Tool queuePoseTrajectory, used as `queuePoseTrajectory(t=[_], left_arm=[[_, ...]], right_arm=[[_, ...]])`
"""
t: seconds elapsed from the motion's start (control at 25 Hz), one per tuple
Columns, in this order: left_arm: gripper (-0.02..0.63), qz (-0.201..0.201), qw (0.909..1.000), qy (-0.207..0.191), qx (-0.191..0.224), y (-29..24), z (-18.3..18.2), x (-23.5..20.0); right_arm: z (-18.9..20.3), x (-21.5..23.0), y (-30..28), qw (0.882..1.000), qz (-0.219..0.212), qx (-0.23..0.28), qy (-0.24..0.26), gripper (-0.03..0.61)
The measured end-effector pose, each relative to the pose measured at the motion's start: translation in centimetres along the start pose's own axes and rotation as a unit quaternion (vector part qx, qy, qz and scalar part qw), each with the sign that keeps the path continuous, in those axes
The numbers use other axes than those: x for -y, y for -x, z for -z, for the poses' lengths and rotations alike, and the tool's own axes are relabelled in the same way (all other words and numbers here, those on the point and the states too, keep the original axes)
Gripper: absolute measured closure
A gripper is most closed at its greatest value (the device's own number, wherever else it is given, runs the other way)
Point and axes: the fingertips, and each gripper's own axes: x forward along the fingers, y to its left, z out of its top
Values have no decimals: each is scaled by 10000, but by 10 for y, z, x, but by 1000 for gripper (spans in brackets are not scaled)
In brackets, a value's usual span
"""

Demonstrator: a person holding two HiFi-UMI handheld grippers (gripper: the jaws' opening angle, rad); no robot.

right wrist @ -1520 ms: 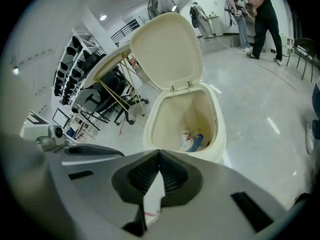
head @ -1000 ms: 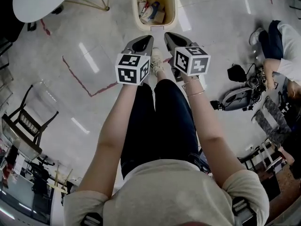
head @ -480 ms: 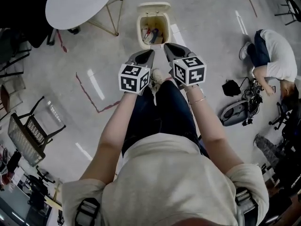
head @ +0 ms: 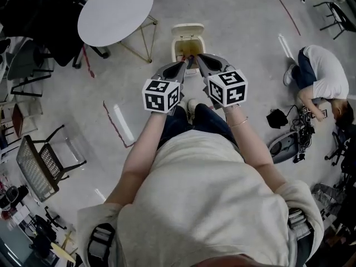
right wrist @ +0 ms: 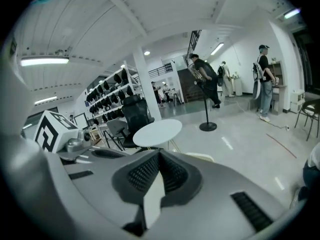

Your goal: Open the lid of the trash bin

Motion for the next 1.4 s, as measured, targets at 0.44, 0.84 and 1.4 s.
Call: queuePoseTrajectory(t=[0.44,0.84,1.4], left_arm=[[609,-61,9972,-481,561,29,-61,-3],[609,-162,9959,-552,702,30,-65,-3],[609,-96,9973,-329,648,28,-46,4]], right_arm=[[-41,-23,6,9980,-15,312,542,571],[-62,-35,18,9927,131,678,988,571],[-31,-25,20,9953,242,420,838,571]])
